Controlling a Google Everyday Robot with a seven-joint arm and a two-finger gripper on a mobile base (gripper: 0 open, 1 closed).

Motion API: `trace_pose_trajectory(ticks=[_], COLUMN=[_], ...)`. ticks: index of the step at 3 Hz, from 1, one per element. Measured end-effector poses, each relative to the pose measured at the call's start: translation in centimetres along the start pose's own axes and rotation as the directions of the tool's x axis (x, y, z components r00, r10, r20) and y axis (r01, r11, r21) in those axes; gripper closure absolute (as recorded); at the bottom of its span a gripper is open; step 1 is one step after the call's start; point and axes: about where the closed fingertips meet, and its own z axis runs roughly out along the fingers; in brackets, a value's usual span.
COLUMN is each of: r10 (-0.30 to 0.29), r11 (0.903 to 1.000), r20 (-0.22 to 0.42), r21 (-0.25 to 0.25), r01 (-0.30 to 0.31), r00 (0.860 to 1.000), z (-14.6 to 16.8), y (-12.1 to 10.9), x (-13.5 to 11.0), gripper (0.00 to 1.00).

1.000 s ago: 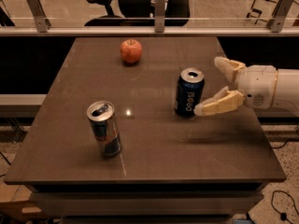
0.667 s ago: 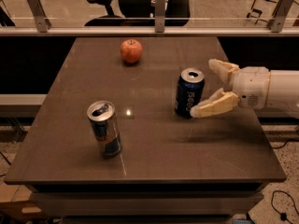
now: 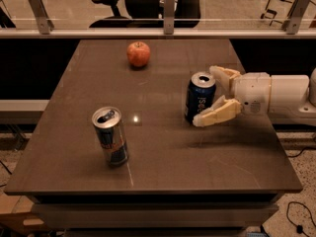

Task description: Knock pepsi can over

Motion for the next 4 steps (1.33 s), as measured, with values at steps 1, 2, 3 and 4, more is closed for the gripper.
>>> trace_pose_trajectory(ticks=[1,2,3,4], r10=[-0.013,-0.037,-0.037,-0.039], r11=[0.9996,0.9974,0.9973,0.9969], r20=[0.033,0.073,0.072,0.072], r21=[-0.024,-0.058,-0.061,-0.065], r01=[0.014,0.041,0.042,0.043], r00=[0.999,0.997,0.997,0.997], z=[0.79,1.31,1.48,1.69], y=[0.13,0.16,0.27,0.38], x=[-0.21,-0.49,-0.57,-0.67], gripper=[0.16,0.41,0.64,0.87])
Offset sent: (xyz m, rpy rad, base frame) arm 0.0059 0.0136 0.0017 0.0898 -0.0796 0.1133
